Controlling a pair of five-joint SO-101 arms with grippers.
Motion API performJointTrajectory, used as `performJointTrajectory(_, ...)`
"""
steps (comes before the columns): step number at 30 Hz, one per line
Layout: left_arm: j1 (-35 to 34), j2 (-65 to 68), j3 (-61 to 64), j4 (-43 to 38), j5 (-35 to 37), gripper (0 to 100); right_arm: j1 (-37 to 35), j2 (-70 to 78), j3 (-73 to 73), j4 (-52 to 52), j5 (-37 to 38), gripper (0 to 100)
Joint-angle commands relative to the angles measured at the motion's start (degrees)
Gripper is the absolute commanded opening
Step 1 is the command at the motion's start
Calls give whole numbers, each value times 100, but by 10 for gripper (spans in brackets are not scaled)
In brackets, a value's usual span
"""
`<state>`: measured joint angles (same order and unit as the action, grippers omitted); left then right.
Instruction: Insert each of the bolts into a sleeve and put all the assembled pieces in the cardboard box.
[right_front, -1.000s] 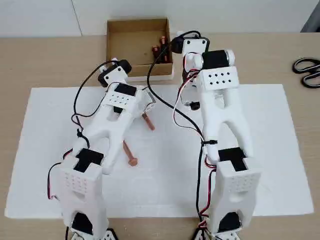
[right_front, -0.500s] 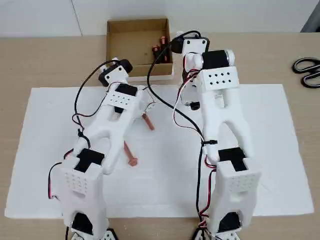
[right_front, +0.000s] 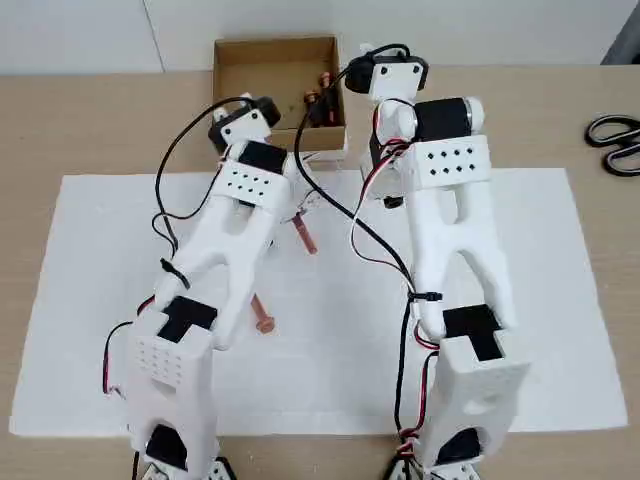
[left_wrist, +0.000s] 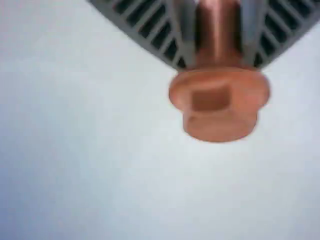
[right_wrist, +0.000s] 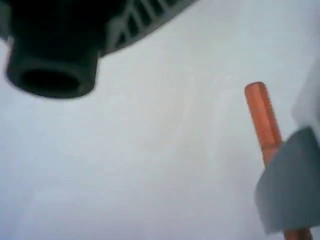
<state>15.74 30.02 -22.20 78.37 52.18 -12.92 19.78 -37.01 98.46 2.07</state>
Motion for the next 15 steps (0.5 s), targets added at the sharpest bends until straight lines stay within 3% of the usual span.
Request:
performJointTrajectory(1, 35, -79, -637, 492, -220, 6, 75, -418, -44, 40, 26, 3)
performJointTrajectory(10, 35, -70, -1604, 1415, -862, 6, 268, -418, -44, 40, 18, 3)
performJointTrajectory(15, 9, -70, -2158, 1925, -1670, 6, 277, -418, -44, 48, 18, 3)
